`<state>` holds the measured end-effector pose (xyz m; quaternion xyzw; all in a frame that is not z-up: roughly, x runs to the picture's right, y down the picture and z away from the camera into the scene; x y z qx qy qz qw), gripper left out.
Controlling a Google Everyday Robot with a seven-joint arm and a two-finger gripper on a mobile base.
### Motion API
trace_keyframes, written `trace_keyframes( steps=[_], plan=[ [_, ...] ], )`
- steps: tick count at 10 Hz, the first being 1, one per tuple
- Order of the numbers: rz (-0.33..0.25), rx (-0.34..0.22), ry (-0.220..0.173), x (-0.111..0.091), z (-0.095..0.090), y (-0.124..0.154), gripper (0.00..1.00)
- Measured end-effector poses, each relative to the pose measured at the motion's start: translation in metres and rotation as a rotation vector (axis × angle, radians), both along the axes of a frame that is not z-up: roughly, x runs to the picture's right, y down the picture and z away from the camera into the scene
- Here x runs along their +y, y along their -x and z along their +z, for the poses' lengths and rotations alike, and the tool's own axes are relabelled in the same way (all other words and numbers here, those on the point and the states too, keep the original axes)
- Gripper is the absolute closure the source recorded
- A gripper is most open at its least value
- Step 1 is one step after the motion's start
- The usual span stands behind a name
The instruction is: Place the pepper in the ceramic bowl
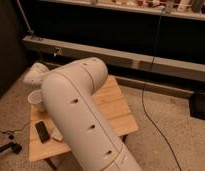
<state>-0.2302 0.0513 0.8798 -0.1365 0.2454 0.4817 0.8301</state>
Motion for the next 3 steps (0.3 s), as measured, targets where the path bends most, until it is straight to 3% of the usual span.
trace_keyframes(
  steps=[3],
  plan=[
    [0.106, -0.007, -0.066, -0.04, -0.028, -0.007, 0.2]
  ],
)
